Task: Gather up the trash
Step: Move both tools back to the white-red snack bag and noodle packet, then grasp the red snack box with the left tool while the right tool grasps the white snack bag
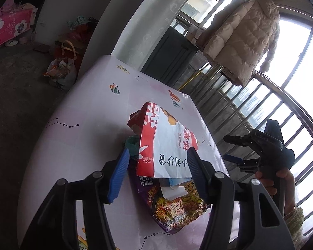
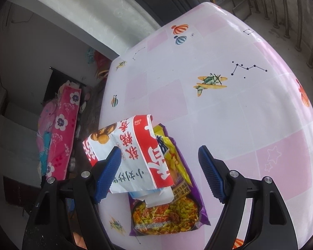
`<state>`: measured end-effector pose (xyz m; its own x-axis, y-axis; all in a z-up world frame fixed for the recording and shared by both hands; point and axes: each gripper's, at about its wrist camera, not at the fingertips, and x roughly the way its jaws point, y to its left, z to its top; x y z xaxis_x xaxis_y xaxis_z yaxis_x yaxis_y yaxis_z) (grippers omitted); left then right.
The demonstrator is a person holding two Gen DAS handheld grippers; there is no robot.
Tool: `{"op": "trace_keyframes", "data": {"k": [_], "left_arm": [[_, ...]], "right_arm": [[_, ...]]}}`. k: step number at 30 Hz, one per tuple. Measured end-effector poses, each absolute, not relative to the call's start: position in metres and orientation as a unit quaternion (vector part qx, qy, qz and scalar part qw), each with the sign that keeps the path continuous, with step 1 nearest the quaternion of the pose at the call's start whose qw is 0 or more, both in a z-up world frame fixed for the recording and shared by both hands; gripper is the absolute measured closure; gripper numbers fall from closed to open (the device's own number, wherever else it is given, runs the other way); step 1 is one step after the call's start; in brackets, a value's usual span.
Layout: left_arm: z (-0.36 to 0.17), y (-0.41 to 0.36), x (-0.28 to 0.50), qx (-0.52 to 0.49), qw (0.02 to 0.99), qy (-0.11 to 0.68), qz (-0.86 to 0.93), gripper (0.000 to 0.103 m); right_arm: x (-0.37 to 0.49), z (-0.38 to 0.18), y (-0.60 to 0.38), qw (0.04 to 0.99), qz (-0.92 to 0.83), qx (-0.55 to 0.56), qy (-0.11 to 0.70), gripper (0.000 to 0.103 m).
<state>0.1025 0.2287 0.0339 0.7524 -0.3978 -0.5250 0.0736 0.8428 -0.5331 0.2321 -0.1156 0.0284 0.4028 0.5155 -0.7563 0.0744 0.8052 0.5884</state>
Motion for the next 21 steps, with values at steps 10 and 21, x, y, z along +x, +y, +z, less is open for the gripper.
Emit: {"op": "trace_keyframes", "data": {"k": [10,21], "left_arm": [[0.027,0.231,0.114,-0.261,0.896,0.328,-0.146,0.039],[0.023,0.222,0.122,-0.263,0.894,0.322,-0.168,0.032]], "right_arm": [[0.247,0.025,-0.105,0.785,0.145,0.283,0.531,0.030],[0.260,0.017,-0.106,0.780,0.153,0.294,0.530,0.029]]}}
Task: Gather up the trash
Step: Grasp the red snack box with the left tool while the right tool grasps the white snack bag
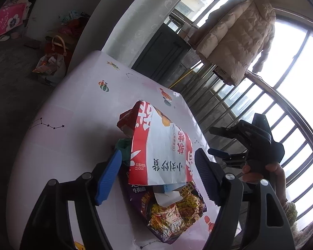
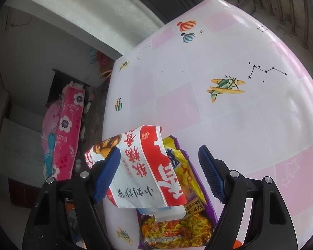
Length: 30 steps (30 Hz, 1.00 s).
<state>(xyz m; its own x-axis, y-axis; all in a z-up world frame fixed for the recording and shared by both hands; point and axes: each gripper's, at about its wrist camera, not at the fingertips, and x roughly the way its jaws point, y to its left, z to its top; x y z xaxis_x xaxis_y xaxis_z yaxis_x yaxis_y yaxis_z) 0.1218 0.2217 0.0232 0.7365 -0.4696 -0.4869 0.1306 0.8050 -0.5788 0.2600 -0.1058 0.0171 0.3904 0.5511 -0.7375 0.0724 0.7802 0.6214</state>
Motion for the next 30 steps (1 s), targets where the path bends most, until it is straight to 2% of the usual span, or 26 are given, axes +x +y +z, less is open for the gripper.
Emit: {"op": "trace_keyframes", "data": {"k": [8,14,17,20,24,30], "left_arm": [[0.027,0.225,0.120,-0.279,0.890,0.302,-0.199,0.030],[0.037,0.263,0.115,-0.307,0.898,0.262,-0.174,0.030],[0.035,0.285,0.131,-0.345,0.887,0.259,-0.164,0.030],[0.034,0.294,0.159,-0.335,0.894,0.266,-0.133,0.030],[0.027,0.282,0.216,-0.286,0.901,0.301,-0.125,0.048],[-0.012,0.248,0.307,-0.286,0.840,0.419,-0.193,0.070]], "right_arm": [[0.257,0.014,-0.126,0.780,0.149,0.320,0.517,0.029],[0.233,0.015,-0.147,0.787,0.145,0.330,0.500,0.029],[0.217,0.006,-0.158,0.783,0.145,0.332,0.505,0.029],[0.205,-0.004,-0.161,0.776,0.153,0.334,0.513,0.029],[0.195,-0.020,-0.154,0.756,0.173,0.334,0.535,0.030],[0.192,-0.027,-0.131,0.733,0.216,0.323,0.558,0.038]]}}
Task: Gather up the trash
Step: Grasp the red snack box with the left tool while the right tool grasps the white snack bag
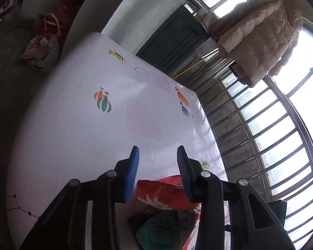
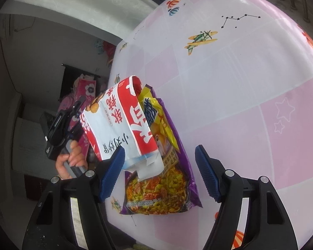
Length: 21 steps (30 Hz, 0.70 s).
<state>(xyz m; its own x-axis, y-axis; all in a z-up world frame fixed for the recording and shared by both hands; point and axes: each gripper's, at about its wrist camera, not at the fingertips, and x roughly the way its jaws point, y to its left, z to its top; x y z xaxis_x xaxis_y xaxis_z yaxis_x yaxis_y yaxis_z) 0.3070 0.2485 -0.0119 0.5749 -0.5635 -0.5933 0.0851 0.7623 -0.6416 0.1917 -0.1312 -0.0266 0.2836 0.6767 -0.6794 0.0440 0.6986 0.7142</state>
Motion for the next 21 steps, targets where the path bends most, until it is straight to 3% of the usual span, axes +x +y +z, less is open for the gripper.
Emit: {"op": "trace_keyframes", "data": {"k": [9,21], "left_arm": [[-0.030,0.219,0.247,-0.268,0.807,0.469,-0.236,0.074],[-0.043,0.171,0.128,-0.317,0.781,0.465,-0.273,0.074]], "right_arm": [[0.167,-0.017,-0.116,0.725,0.265,0.253,0.583,0.042],[0.158,-0.031,-0.167,0.727,0.203,0.294,0.586,0.043]]}}
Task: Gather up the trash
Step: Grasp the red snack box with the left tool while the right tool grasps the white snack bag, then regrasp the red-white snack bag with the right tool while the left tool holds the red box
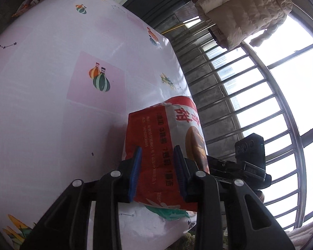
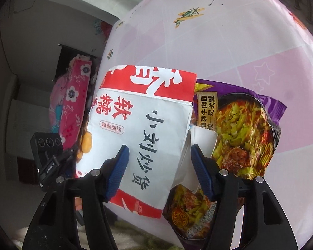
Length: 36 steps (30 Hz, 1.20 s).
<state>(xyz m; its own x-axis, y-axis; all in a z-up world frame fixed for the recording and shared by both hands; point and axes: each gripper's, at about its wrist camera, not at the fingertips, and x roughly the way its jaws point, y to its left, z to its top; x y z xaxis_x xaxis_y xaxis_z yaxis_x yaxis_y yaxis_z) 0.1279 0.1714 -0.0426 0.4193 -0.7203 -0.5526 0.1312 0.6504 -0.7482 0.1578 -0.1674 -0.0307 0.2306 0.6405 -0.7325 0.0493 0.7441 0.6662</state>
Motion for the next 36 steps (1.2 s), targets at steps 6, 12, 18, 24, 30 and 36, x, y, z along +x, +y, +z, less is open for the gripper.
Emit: {"op": "trace_keyframes", "data": {"k": [6,12,18,24,30,36], "left_arm": [[-0.036,0.168,0.107,-0.307,0.800,0.446,-0.258,0.074],[-0.032,0.178,0.103,-0.308,0.813,0.435,-0.236,0.074],[-0.022,0.169,0.102,-0.292,0.824,0.426,-0.231,0.074],[-0.005,0.172,0.089,-0.278,0.843,0.403,-0.221,0.074],[0.000,0.177,0.081,-0.286,0.851,0.389,-0.206,0.074],[0.001,0.167,0.081,-0.269,0.859,0.383,-0.206,0.074]], "right_arm": [[0.139,-0.012,-0.196,0.749,0.189,0.307,0.556,0.042],[0.111,0.016,-0.176,0.785,0.220,0.246,0.524,0.042],[0.084,0.026,-0.143,0.831,0.213,0.111,0.501,0.042],[0.070,0.023,-0.132,0.850,0.195,0.061,0.485,0.042],[0.048,0.030,-0.097,0.874,0.224,-0.016,0.431,0.042],[0.026,0.028,-0.050,0.888,0.234,-0.118,0.377,0.043]]}}
